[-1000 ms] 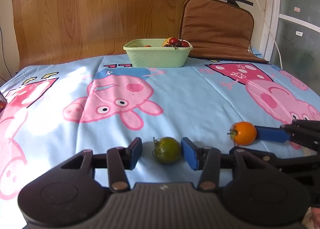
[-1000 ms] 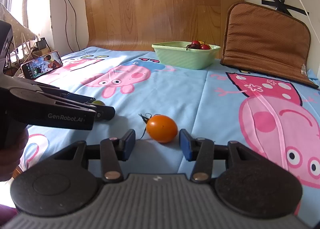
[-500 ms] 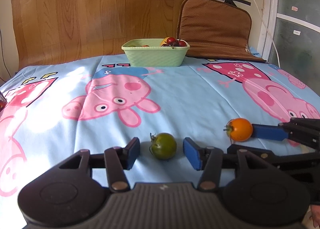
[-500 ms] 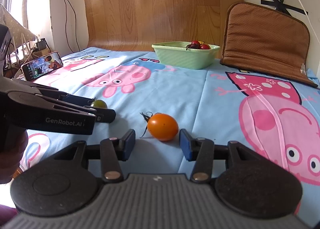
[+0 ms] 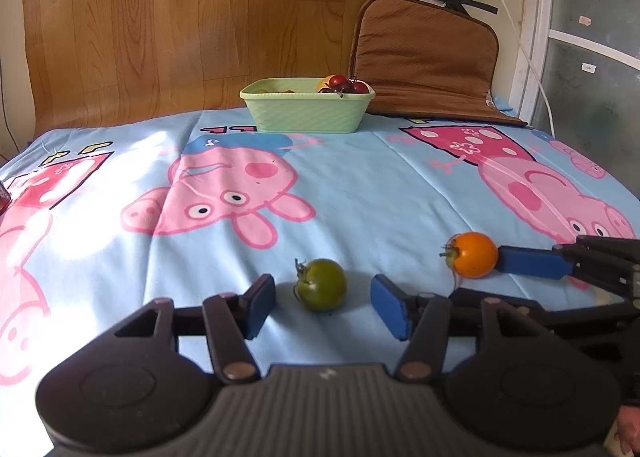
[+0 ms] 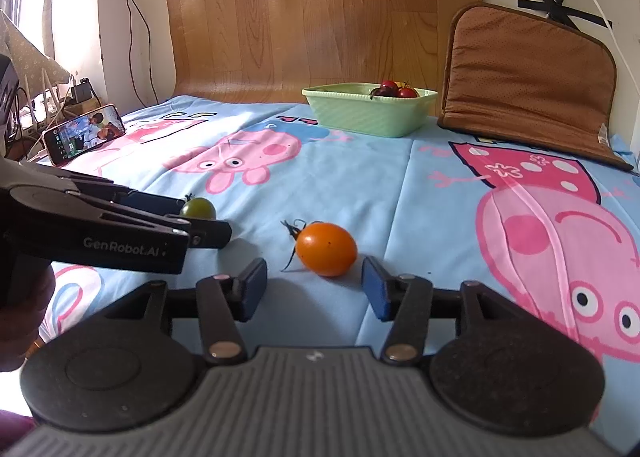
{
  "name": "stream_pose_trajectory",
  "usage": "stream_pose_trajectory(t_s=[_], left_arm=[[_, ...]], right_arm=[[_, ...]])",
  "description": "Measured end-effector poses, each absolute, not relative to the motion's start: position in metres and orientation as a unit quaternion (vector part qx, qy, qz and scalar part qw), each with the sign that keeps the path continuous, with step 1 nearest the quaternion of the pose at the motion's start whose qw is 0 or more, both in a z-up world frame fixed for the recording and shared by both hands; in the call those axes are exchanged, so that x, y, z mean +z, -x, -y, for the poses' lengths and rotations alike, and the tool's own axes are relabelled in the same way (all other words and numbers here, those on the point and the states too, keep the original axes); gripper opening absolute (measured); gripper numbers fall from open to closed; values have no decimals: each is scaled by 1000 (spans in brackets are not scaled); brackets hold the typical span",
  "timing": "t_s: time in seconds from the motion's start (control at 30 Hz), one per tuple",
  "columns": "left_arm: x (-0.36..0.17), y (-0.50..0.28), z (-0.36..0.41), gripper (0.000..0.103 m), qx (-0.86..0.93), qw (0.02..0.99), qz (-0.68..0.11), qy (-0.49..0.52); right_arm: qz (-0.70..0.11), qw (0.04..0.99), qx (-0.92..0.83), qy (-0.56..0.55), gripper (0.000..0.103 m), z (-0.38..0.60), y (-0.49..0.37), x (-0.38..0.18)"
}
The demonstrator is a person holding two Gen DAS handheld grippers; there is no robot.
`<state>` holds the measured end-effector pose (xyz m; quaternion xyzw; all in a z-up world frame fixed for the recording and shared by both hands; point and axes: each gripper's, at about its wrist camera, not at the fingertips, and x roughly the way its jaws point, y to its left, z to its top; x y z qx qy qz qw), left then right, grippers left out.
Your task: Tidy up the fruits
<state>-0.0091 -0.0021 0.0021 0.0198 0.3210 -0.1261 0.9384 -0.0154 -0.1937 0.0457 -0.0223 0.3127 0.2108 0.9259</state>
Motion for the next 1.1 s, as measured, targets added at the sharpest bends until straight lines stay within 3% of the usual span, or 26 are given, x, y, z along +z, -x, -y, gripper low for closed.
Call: stream_pose_trajectory(t_s=[1.1], left_arm=[[1,13,4,59,-128,939,-318,-20]], right_arm=[[-312,926,211,23,63,192,16,44]])
